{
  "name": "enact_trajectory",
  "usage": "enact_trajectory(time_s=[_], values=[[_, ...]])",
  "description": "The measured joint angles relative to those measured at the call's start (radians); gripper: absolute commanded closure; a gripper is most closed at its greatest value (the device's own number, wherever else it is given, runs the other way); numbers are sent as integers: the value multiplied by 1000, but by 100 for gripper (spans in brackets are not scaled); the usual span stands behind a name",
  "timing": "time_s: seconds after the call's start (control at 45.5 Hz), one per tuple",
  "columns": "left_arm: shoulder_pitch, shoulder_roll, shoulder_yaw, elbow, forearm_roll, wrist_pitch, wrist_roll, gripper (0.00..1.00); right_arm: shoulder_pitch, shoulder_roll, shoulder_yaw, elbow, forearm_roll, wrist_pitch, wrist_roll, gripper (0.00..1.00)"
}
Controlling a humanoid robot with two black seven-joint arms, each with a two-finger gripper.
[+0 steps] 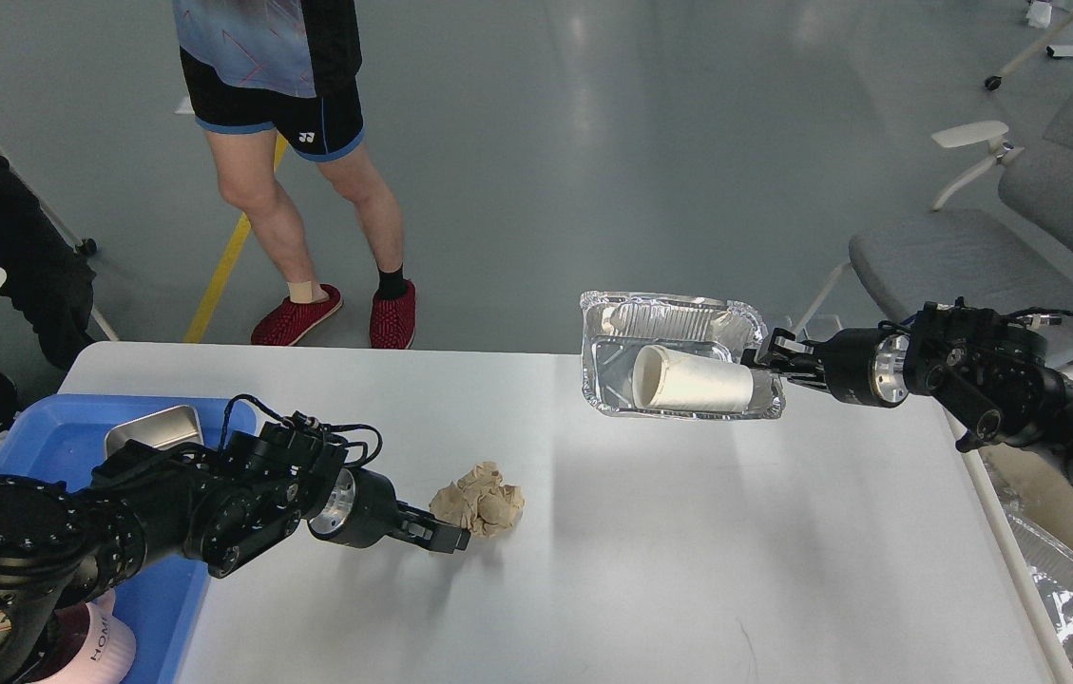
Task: Tidy desktop
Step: 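Grasp the crumpled beige paper with the left gripper, then lift the crumpled paper and carry it over the foil tray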
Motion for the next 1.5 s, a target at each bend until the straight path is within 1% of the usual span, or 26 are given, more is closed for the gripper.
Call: enact_trajectory(time_s=[0.308,0.572,0.726,0.792,0.858,0.924,1.012,1.166,1.254,1.342,1.429,1.495], values=[[-13,11,14,1,0,-5,-3,100,-3,1,0,-1,0,0,0,100],[-65,21,14,-1,-4,-29,2,100,-5,1,0,-1,0,-3,0,100],[-111,64,14,-8,-5,-62,4,100,-11,4,0,-3,0,-7,0,100],[-134,98,13,-12,-6,-84,-2,100,-13,4,0,-3,0,-8,0,100],[-176,164,12,-38,-6,-117,-10,100,-16,4,0,-3,0,-9,0,100],[-218,231,8,-90,-6,-132,-12,100,-17,4,0,-3,0,-10,0,100],[-302,342,4,-200,-6,-144,-9,100,-17,6,0,-3,0,-10,0,100],[-464,562,10,-457,-4,-183,5,99,-18,10,0,-3,0,-12,0,100],[-523,698,21,-606,9,-202,21,99,-18,14,0,-4,0,-13,0,100],[-595,825,27,-734,17,-244,35,99,-18,16,0,-6,0,-14,0,100],[-667,930,28,-820,29,-298,40,99,-18,16,0,-7,0,-14,0,100],[-709,986,28,-857,42,-328,41,99,-18,16,0,-8,0,-14,0,100]])
